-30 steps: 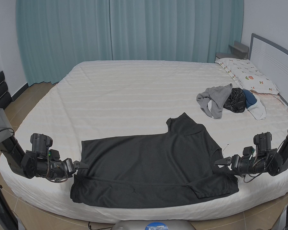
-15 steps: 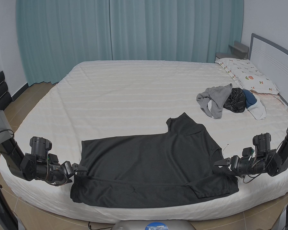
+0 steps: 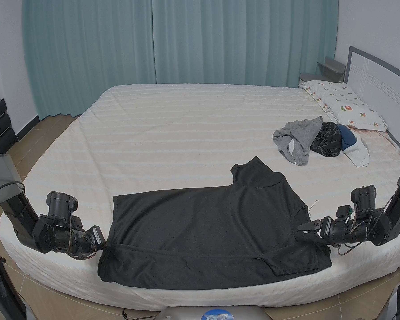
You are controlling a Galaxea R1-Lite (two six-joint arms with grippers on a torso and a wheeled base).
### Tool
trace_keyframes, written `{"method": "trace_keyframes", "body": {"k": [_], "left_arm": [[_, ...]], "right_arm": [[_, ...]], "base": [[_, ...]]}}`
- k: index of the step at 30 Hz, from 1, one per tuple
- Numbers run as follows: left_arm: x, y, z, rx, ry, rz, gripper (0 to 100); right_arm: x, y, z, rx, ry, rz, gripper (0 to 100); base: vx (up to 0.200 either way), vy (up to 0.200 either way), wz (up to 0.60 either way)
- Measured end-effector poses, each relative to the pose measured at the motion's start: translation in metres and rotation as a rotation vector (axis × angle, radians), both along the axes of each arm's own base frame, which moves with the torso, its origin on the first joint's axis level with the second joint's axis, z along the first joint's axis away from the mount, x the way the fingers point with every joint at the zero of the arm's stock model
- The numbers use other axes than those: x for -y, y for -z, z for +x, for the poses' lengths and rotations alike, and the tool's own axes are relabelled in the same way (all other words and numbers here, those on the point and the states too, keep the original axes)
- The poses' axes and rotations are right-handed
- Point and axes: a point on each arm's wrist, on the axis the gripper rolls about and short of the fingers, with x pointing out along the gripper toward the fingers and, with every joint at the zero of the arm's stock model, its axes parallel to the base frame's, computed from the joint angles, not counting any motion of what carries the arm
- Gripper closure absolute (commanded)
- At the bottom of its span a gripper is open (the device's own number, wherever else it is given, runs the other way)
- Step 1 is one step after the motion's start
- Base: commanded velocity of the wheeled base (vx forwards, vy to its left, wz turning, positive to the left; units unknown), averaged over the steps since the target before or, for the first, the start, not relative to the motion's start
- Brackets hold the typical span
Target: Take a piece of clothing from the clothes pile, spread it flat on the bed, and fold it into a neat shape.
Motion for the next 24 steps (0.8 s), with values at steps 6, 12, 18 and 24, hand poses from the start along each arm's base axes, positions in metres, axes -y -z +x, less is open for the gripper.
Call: {"method": "trace_keyframes", "body": {"k": [6, 12, 18, 24], "left_arm": [[-0.001, 0.0, -0.005, -0.008, -0.035, 0.053, 100], [0.0, -0.008, -0.008, 0.015, -0.04, 0.065, 100], [0.008, -0.015, -0.013, 0.036, -0.01, 0.064, 100], [0.013, -0.02, -0.018, 0.049, 0.009, 0.062, 100]], "right_arm": [[0.003, 0.002, 0.004, 0.024, 0.01, -0.006, 0], [0.003, 0.007, 0.009, 0.066, 0.012, -0.008, 0], [0.005, 0.015, 0.013, 0.072, 0.009, -0.01, 0], [0.006, 0.026, 0.015, 0.079, -0.017, -0.029, 0]], "base": [[0.0, 0.0, 0.0], [0.0, 0.0, 0.0], [0.0, 0.0, 0.0], [0.0, 0.0, 0.0]]}}
